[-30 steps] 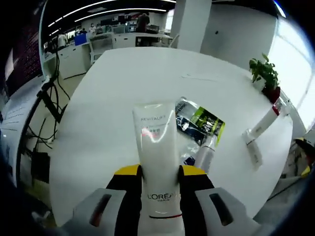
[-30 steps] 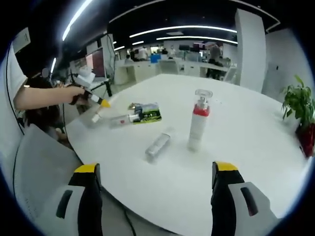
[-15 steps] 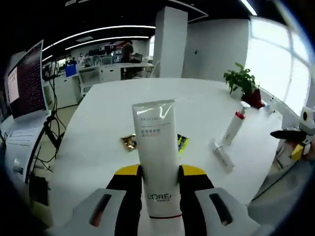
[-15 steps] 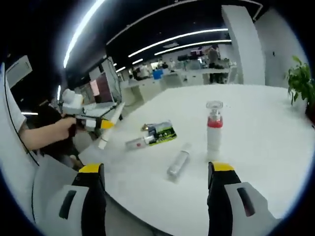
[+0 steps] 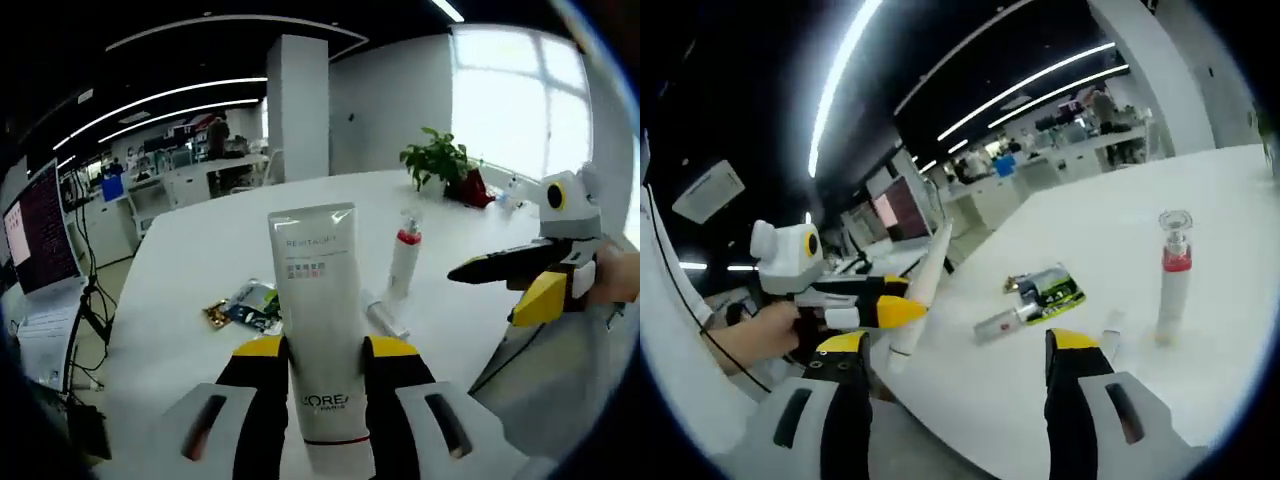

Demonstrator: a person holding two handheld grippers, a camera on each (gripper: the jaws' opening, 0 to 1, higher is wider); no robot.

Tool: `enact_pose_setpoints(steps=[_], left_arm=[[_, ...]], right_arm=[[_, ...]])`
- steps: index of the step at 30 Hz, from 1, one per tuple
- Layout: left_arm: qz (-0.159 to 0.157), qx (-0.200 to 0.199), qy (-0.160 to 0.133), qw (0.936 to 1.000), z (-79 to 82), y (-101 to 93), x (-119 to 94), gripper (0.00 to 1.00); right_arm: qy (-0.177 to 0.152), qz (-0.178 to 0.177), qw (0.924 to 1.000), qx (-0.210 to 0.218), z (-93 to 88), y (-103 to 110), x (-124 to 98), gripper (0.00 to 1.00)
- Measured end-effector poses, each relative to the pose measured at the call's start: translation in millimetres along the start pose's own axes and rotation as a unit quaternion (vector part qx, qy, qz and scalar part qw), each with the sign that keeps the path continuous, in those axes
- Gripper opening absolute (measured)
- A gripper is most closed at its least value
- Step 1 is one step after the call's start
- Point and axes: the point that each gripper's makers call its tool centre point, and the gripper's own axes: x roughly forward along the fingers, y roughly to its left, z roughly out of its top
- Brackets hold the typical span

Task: Arrange the skincare products in the storage area until every visible bottle or jar stands upright without overlapping.

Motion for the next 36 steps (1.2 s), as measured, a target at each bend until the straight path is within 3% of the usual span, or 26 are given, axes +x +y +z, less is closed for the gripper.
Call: enact_pose_setpoints(steps=[7, 13, 18, 25, 33, 36], left_arm=[[-0.021, 0.036, -0.011, 0.9991, 12.4, -34.1, -13, 0.23], [-0.040, 0.066, -0.016, 0.9969, 18.9, -58.5, -19, 0.23], [-0.043, 0.078, -0.022, 0.9958, 23.9, -69.0, -20, 0.23], [-0.057, 0.088, -0.015, 0.9944, 21.8, -81.9, -18, 0.23], [-0.060, 0.101, -0.010, 0.9930, 18.6, -88.9, -13, 0.24], [-0.065, 0.109, -0.002, 0.9920, 12.3, -91.1, -11, 0.25]], right_arm=[[-0.067, 0.049, 0.9897, 0.116, 25.7, 23, 8, 0.44], [-0.057, 0.057, 0.9881, 0.131, 22.1, 36, 15, 0.43], [-0.061, 0.064, 0.9825, 0.163, 20.7, 42, 14, 0.37], [-0.056, 0.072, 0.9828, 0.161, 19.4, 42, 11, 0.28], [-0.052, 0.045, 0.9828, 0.171, 14.0, 27, 7, 0.18], [-0.028, 0.038, 0.9894, 0.137, 6.4, 27, 6, 0.15]])
